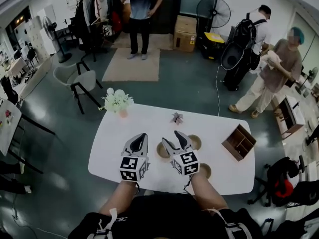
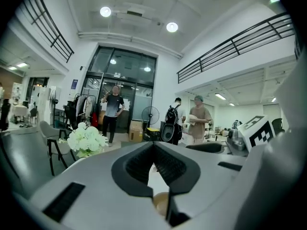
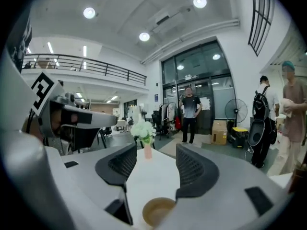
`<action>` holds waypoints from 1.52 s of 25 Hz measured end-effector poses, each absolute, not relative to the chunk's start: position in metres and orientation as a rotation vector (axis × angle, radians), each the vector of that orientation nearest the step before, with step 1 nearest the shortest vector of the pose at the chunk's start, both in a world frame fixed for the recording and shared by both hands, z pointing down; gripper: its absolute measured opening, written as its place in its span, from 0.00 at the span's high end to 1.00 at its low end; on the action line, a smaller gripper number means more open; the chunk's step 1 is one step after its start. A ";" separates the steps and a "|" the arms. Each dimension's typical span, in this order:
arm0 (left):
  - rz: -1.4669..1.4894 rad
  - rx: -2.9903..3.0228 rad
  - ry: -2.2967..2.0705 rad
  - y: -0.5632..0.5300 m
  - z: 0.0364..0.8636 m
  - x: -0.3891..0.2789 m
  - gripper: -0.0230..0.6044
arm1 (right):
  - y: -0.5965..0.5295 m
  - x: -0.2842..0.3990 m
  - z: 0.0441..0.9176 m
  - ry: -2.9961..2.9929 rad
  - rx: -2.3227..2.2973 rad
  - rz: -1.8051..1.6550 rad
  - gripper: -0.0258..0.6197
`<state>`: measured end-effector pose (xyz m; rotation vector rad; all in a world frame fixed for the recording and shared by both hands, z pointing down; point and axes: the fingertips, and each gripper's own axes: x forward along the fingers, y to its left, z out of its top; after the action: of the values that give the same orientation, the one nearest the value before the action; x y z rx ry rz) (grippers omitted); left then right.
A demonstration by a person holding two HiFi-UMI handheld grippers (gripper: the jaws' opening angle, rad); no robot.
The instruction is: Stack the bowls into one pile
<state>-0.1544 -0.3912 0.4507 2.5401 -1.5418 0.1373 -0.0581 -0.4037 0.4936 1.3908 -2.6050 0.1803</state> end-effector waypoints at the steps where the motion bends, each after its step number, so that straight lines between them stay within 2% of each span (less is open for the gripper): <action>1: 0.136 2.531 -1.551 -0.390 0.452 -0.157 0.95 | -0.402 -0.063 0.503 -2.594 1.347 0.189 0.56; 10: 0.148 2.468 -1.578 -0.385 0.469 -0.171 0.95 | -0.377 -0.098 0.598 -2.399 0.984 0.251 0.51; 21: 0.154 2.442 -1.578 -0.388 0.483 -0.184 0.95 | -0.354 -0.087 0.721 -2.041 0.785 0.283 0.43; 31: 0.182 2.418 -1.582 -0.384 0.492 -0.196 0.95 | -0.386 -0.083 0.750 -1.898 0.791 0.036 0.43; 34: 0.186 2.408 -1.593 -0.386 0.494 -0.201 0.95 | -0.393 -0.081 0.761 -1.844 0.750 0.002 0.46; 38: 0.193 2.389 -1.609 -0.384 0.497 -0.208 0.95 | -0.391 -0.075 0.782 -1.770 0.689 -0.027 0.59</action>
<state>-0.2077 -0.3838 0.4969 2.3885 -1.6092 0.1926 -0.0751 -0.3913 0.7817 0.6890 -1.7702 -0.0271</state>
